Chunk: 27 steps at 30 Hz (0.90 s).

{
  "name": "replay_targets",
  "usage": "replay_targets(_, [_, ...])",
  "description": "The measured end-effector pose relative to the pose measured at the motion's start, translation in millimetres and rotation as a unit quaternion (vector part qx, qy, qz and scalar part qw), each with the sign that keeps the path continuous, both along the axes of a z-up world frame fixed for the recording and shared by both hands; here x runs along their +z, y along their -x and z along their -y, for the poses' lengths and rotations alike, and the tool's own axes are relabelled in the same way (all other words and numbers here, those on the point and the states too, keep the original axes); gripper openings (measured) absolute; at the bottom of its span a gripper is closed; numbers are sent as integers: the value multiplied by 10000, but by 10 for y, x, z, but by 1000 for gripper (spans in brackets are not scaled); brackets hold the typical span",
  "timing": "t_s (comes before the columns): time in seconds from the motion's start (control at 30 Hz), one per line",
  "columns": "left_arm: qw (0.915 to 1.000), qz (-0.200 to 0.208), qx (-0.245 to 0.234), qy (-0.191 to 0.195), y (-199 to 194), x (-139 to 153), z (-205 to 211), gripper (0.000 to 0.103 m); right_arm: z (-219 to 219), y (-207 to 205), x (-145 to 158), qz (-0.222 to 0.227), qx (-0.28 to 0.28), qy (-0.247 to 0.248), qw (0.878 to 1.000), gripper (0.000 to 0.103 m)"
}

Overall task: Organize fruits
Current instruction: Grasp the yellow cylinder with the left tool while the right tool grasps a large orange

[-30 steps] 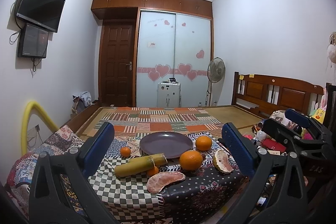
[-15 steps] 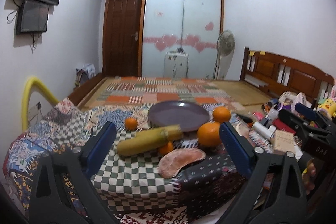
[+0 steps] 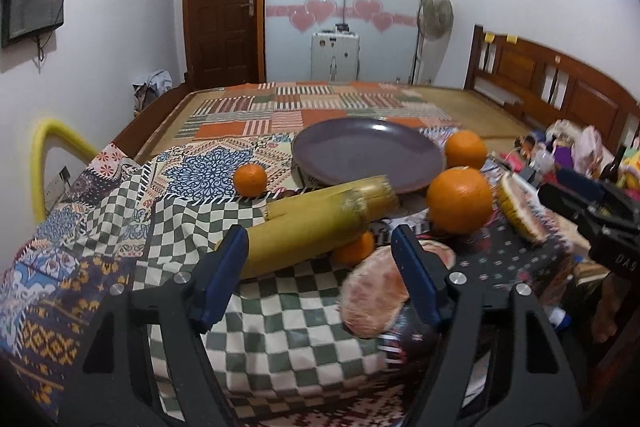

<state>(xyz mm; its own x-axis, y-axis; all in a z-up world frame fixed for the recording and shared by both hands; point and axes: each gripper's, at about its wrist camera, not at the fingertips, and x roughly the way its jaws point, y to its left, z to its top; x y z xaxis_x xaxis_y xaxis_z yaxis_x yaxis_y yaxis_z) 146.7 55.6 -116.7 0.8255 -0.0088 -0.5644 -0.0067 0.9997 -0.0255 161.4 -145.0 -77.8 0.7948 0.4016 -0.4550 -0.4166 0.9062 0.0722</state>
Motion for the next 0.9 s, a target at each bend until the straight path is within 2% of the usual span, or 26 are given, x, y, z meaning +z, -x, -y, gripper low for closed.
replay_targets(0.37, [9984, -459, -69, -316, -299, -258, -142, 75, -234, -275, -121, -306, 406, 16, 9987, 67])
replay_targets(0.67, [9970, -447, -312, -553, -390, -252, -67, 80, -397, -428, -233, -580, 602, 112, 9964, 67])
replay_targets(0.8, [9951, -628, -342, -685, -402, -280, -143, 80, -425, -453, -265, -657, 639, 174, 9956, 67])
replay_targets(0.9, [9945, -813, -207, -627, -398, -341, -290, 79, -429, -447, -266, -624, 629, 224, 9958, 68])
